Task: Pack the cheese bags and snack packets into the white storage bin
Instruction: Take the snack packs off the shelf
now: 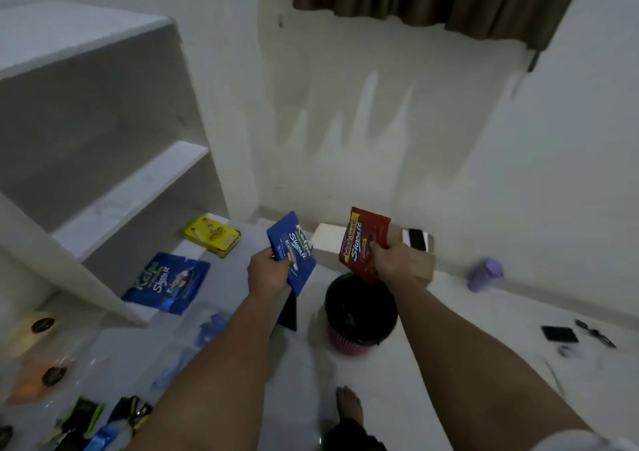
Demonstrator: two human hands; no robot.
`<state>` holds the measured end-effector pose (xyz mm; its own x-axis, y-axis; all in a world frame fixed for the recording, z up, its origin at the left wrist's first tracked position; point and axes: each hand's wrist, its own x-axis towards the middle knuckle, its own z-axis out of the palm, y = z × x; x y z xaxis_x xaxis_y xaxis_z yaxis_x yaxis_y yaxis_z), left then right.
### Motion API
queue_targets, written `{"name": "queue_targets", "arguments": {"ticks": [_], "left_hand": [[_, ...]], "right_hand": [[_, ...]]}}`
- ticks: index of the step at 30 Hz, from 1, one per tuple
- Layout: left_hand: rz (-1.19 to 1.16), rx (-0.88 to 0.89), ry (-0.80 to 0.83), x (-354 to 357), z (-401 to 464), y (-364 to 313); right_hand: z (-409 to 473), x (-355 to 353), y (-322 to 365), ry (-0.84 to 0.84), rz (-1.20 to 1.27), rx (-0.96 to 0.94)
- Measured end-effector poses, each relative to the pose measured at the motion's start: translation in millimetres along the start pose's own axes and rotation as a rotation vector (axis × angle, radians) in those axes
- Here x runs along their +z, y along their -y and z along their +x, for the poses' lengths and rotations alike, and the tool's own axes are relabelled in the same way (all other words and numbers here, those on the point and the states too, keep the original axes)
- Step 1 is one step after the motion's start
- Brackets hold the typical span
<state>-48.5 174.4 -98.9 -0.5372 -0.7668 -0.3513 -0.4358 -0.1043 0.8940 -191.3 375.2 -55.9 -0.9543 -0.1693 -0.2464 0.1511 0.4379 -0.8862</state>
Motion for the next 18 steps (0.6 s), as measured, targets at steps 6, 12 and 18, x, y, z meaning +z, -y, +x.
{"name": "queue_targets", "arguments": {"ticks": [6, 12, 18], "left_hand": [[0.117, -0.036, 0.121, 56.3, 0.5, 3.4], [0.096, -0.229, 0.206, 132.9, 63.1, 50.7], [0.179, -0.345, 0.276, 222.7, 119.3, 123.0]], "right_hand": [[24.4, -18.7, -53.4, -0.045, -0.021, 0.133], [89.7, -23.0, -102.5, -0.061, -0.042, 0.326], [177.8, -9.3, -159.4, 0.000, -0.108, 0.465]]}}
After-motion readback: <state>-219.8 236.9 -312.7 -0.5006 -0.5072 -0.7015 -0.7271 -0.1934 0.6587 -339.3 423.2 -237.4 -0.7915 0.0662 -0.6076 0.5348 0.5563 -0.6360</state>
